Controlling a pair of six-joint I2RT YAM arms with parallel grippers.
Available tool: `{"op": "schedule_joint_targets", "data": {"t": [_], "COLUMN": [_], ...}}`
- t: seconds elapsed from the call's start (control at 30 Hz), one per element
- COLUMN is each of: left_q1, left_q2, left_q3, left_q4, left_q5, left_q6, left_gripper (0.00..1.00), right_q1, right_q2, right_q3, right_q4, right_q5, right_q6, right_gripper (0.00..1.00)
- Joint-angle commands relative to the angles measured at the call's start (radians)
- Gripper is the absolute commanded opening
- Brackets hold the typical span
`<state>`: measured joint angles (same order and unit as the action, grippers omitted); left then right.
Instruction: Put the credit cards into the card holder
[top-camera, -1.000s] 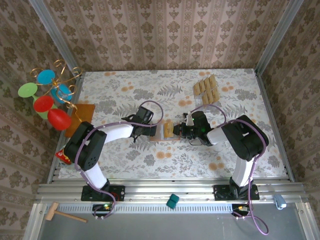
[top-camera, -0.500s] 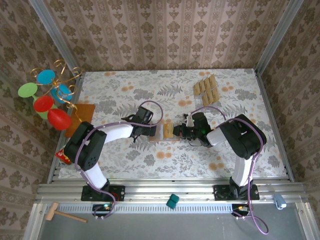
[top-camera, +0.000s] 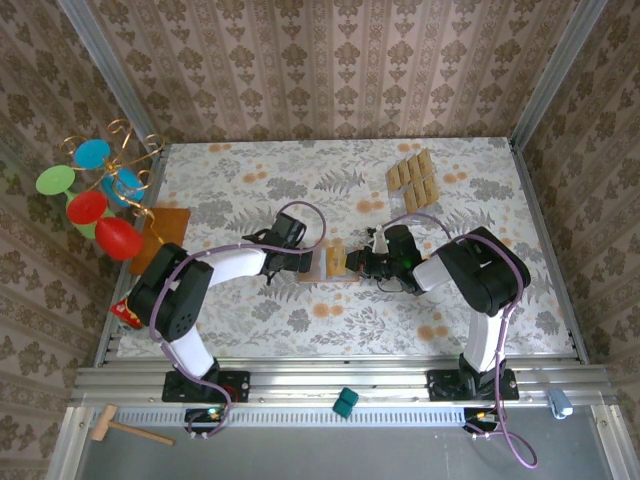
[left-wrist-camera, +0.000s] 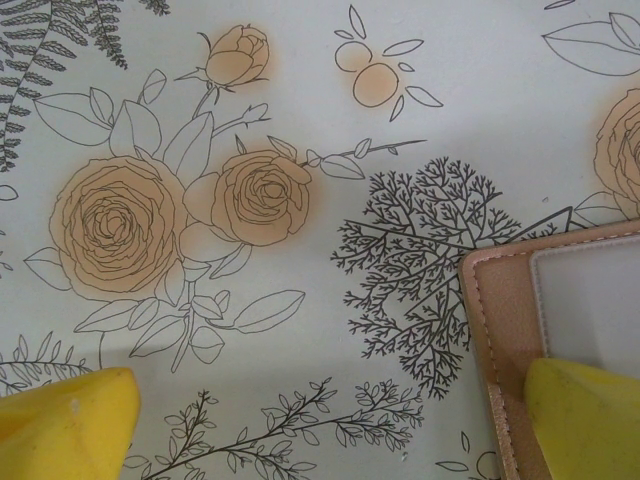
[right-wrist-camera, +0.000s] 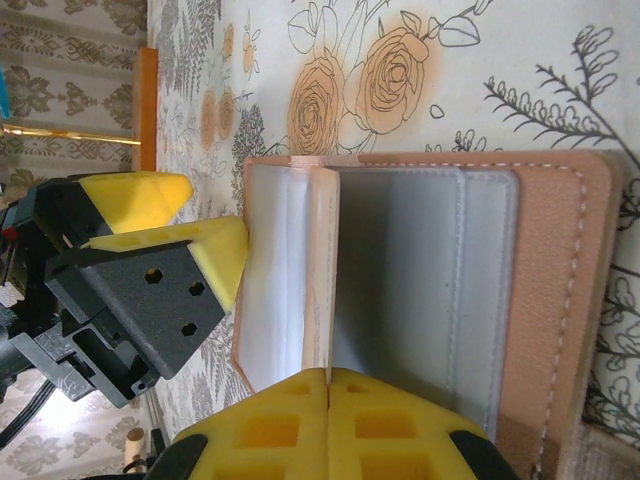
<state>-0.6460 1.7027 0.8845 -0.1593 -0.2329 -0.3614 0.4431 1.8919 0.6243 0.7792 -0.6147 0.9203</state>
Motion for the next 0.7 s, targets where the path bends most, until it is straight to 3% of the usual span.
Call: {"op": "schedule_joint_targets", "data": {"t": [0.0,0.67], "left_q1": [0.003,0.004], "left_q2": [0.007,0.009], "left_q3": [-0.015,-0.02], "left_q4": [-0.008,-0.002], "left_q5": [0.003,0.006], "left_q6": [0.011,0.012], "left_gripper": [1.0,1.0], "right_q1": [0.001,-0.027], "right_q2": [0.02,0.095], "right_q3": [-0.018,-0.037], "right_q4": [-0.008,0.135], "right_q5": [-0.012,-0.037], "right_q6": [-0.003,0.101], "right_gripper": [0.0,0.0]}}
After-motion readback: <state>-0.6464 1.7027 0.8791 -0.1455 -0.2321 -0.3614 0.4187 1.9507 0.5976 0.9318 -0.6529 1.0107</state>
